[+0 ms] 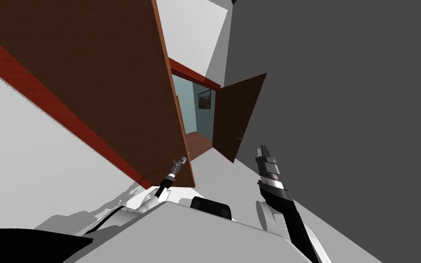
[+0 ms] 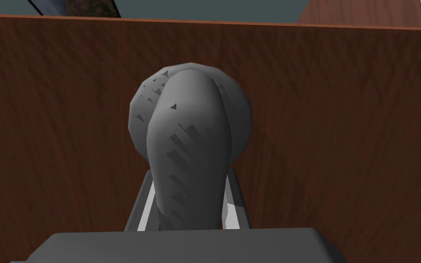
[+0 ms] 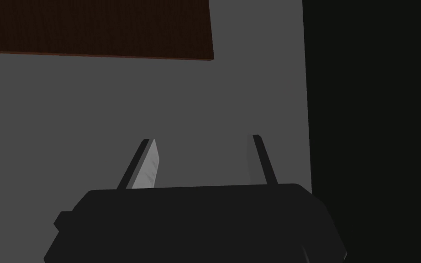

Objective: Pull the door open

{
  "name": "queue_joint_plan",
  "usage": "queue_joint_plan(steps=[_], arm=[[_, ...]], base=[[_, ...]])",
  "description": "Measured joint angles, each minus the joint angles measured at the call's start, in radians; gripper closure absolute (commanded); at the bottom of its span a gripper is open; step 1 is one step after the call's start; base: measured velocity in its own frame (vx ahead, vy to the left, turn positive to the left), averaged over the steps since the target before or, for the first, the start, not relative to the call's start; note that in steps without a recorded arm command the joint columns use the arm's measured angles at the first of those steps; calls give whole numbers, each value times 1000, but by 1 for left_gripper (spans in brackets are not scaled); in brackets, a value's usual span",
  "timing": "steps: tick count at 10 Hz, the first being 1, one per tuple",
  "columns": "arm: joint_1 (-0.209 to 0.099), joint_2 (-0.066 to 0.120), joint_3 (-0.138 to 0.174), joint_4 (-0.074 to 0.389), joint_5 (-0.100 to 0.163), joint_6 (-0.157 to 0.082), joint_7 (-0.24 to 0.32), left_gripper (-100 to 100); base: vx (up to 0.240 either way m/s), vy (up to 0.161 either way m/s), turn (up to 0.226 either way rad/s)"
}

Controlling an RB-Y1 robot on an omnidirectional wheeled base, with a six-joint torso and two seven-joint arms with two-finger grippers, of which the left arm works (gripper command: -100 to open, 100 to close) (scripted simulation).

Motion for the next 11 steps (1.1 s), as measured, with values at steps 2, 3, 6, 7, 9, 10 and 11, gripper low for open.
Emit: queue_joint_plan(steps=[2,3,6,7,9,10,11], arm=[[-20,-4,0,30,-1,-8,-2,100],[-20,-5,-1,24,-1,-4,-4,100],[-34,-10,-3,36,-4,-7,-5,100],[-31,-12,-4,22,-4,0,-8,100],[-29,-15,-6,19,-6,7,-10,100],[-32,-13,-4,25,-3,6,-10,100],[-35,-9,0,24,0,6,-11,100]], base=[[-219,100,-212],[-206,71,-185],[-201,81,-132],[-193,48,-84],[-104,12,-81],[-208,6,-149],[-208,33,-143]])
